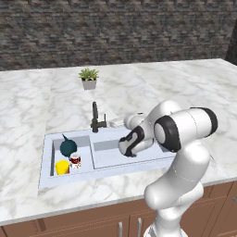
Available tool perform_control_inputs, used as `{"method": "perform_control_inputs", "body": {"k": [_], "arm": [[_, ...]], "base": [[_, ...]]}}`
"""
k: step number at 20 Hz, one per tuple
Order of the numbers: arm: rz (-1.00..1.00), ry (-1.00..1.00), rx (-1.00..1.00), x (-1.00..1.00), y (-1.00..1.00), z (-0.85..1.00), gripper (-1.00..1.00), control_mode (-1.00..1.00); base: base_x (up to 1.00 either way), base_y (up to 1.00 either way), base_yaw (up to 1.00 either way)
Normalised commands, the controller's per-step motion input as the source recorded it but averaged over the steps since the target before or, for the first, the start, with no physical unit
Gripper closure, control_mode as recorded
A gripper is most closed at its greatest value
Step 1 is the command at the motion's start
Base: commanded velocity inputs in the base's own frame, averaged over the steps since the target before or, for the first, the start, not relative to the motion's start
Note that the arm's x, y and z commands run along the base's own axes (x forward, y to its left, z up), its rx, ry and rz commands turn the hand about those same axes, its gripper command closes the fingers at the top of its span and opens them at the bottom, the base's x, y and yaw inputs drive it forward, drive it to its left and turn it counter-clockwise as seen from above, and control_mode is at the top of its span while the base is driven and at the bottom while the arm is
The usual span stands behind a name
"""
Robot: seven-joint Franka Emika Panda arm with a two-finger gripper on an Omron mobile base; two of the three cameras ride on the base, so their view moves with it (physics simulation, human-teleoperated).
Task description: Pick the cup and teapot and place them in the sink. Then turn on the water.
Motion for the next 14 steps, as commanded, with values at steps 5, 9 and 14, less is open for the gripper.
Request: {"method": "perform_control_inputs", "body": {"k": [5,9,14], "arm": [[0.0,0.0,0.0,0.17,0.2,0.0,-1.0,-1.0],[0.0,0.0,0.0,0.23,0.19,-0.01,-1.0,-1.0],[0.0,0.0,0.0,0.23,0.2,-0.01,-1.0,-1.0]], "base": [[0.0,0.0,0.0],[0.0,0.0,0.0],[0.0,0.0,0.0]]}}
